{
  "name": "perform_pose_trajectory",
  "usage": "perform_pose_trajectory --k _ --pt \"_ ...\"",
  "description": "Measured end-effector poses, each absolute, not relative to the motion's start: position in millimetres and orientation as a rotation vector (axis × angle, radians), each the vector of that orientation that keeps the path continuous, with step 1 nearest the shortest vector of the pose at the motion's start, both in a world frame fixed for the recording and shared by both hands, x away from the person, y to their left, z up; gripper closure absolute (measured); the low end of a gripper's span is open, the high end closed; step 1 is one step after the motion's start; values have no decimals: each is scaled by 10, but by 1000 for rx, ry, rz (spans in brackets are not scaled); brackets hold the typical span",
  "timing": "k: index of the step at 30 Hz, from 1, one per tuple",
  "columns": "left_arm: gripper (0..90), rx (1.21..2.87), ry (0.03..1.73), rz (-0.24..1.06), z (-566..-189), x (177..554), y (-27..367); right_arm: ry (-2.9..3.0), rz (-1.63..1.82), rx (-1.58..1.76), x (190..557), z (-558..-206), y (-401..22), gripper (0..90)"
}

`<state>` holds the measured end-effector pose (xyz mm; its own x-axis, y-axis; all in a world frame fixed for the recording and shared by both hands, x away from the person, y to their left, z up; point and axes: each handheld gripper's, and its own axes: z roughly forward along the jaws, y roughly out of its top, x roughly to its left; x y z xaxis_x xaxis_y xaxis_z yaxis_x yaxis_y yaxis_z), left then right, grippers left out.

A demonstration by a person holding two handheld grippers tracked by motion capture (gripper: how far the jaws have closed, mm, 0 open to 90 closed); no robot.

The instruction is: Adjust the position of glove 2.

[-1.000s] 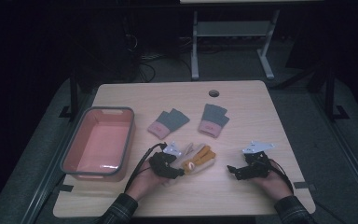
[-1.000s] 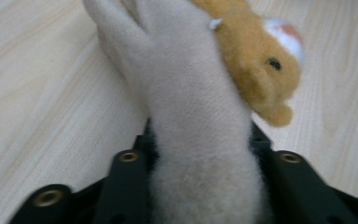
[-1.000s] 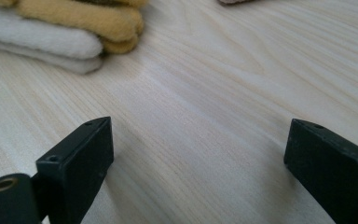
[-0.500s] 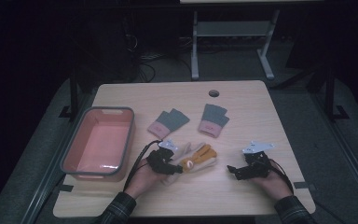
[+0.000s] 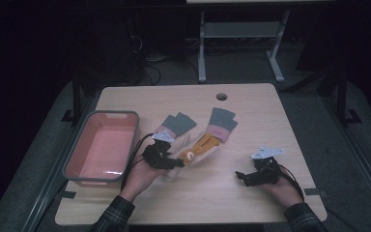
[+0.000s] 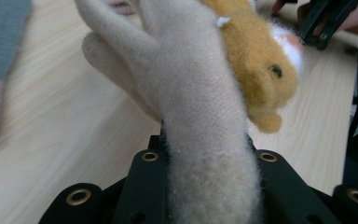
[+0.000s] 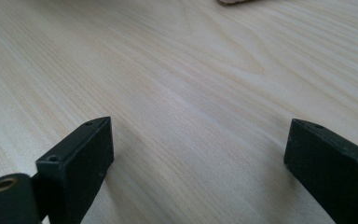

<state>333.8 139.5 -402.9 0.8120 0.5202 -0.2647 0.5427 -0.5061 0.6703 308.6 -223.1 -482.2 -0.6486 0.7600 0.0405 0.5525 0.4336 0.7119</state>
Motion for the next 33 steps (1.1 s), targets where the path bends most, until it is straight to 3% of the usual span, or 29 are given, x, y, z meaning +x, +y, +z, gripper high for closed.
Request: perform_pose_trajectory --k 22,33 --pt "743 2122 890 94 -3553 3351 2049 2404 1033 1133 3086 -4822 -2231 79" --pt "742 2107 943 159 -3493 3345 2388 2404 1033 1134 3086 -4822 -2231 79"
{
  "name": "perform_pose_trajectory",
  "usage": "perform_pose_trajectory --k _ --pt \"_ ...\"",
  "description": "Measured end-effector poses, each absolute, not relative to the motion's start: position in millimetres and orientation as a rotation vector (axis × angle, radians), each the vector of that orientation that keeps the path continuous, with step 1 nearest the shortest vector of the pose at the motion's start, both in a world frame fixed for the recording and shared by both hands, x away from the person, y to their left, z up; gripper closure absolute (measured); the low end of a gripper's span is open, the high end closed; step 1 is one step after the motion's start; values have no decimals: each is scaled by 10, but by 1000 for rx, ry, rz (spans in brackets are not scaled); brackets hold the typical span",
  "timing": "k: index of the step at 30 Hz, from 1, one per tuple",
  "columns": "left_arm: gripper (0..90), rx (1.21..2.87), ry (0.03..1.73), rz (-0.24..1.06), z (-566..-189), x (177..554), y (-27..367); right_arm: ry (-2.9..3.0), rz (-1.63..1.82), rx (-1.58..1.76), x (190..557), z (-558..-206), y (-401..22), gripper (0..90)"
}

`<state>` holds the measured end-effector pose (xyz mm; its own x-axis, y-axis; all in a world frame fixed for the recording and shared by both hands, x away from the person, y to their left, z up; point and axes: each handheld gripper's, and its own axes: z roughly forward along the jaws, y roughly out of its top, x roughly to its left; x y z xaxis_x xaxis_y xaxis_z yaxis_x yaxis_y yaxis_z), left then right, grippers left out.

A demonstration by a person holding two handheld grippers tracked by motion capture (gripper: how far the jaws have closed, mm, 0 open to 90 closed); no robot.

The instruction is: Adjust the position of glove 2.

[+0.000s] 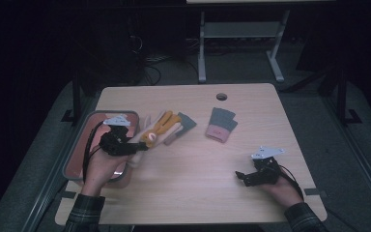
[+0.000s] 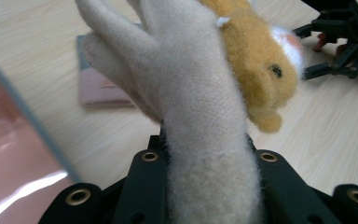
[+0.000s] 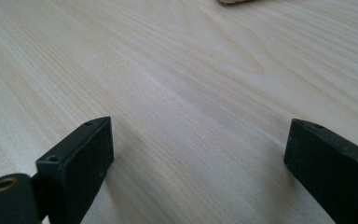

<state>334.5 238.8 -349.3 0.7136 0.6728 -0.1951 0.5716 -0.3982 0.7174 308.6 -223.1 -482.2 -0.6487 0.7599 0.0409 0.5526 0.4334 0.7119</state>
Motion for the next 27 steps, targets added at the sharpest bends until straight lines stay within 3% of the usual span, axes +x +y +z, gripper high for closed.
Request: perform_pose_trajectory --k 27 --pt "741 2043 1204 289 -3604 3356 3309 2402 1033 1126 3089 -4823 -2233 79"
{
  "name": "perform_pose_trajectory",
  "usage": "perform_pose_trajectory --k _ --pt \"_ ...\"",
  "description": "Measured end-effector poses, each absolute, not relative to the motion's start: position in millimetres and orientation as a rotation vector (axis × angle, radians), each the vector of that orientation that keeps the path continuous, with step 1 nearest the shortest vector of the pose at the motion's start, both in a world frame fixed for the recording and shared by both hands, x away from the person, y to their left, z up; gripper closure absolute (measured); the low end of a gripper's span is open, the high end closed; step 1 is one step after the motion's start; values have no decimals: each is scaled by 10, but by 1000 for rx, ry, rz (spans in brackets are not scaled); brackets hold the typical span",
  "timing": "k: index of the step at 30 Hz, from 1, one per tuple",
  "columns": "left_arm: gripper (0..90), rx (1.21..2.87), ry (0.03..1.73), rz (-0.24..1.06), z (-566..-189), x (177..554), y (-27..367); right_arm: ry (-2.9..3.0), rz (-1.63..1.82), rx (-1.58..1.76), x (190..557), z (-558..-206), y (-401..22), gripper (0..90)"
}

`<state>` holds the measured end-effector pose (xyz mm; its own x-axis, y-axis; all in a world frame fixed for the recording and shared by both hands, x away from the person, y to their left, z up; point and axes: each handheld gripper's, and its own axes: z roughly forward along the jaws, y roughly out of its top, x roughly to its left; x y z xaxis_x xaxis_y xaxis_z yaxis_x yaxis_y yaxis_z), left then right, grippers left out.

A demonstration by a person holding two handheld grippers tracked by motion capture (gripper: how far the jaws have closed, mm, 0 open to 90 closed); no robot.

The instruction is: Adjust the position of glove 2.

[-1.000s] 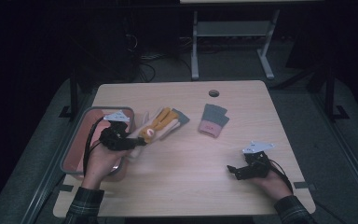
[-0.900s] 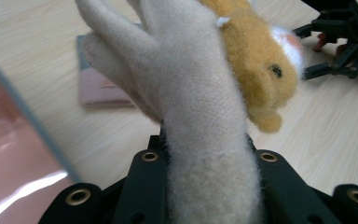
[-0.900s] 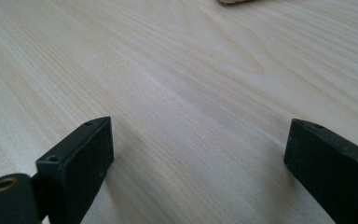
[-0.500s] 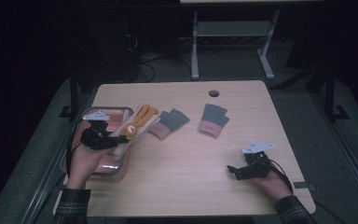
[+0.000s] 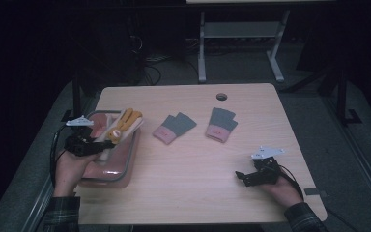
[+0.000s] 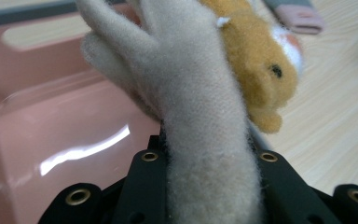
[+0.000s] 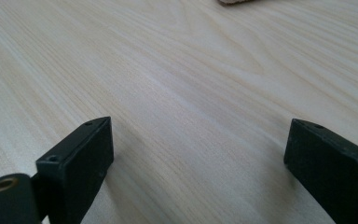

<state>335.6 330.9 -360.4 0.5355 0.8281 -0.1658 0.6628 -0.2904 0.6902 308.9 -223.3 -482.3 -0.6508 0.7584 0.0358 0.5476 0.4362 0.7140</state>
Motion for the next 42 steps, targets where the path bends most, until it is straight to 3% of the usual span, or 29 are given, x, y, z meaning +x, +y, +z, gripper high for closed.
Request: perform_pose_trajectory --k 12,35,42 --pt "737 2063 1320 295 -3876 3482 3485 2402 1033 1125 3092 -4823 -2230 79" --pt "727 2245 1390 220 -4204 3792 3397 2403 1035 1117 3100 -4825 -2225 79" --pt "671 2257 1402 199 -4281 3809 3408 2403 1035 1118 3100 -4824 -2225 79"
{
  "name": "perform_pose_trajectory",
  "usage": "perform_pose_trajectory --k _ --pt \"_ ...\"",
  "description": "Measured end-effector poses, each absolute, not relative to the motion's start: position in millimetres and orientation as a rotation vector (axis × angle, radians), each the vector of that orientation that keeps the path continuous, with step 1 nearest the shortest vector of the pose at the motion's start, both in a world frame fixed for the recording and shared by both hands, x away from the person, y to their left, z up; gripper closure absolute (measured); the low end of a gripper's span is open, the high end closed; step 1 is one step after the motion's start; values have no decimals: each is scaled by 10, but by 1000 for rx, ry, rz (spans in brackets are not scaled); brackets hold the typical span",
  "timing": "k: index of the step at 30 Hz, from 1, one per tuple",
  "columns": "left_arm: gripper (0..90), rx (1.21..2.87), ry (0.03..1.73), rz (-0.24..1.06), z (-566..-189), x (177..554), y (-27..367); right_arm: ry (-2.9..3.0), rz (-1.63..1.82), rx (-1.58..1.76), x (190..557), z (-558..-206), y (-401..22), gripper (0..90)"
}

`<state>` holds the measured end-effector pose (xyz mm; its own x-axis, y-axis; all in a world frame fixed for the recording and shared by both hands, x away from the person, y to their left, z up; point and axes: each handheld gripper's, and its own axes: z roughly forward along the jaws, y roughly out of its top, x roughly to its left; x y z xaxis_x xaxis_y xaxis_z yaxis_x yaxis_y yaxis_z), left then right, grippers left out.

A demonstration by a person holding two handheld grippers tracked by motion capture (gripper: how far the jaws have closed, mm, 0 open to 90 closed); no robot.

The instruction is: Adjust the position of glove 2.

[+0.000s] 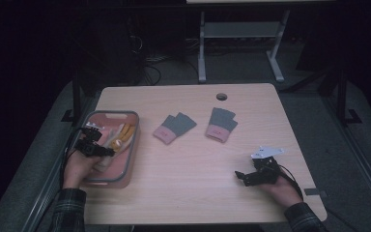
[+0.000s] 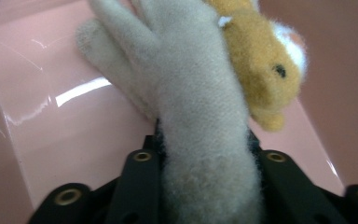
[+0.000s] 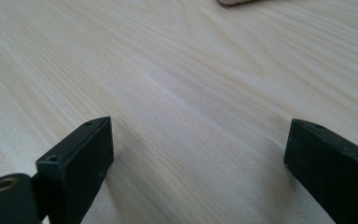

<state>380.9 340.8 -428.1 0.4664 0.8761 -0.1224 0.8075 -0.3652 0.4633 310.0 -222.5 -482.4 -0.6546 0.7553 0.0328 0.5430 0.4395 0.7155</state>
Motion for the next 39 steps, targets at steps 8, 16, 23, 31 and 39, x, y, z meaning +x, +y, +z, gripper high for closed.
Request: perform_pose_trajectory --k 8,16,23,31,39 --pt "222 2197 1421 286 -4154 3768 3441 2403 1034 1118 3100 -4825 -2224 79" --pt "148 2130 1423 371 -3909 3646 3535 2402 1035 1120 3099 -4825 -2223 79" --pt "149 2067 1327 348 -3716 3559 3437 2403 1034 1118 3100 -4825 -2224 79" --pt "148 2059 1198 255 -3703 3551 3135 2403 1034 1116 3100 -4825 -2226 79" --pt "149 2094 1103 208 -3731 3513 2736 2401 1031 1128 3104 -4825 -2219 68"
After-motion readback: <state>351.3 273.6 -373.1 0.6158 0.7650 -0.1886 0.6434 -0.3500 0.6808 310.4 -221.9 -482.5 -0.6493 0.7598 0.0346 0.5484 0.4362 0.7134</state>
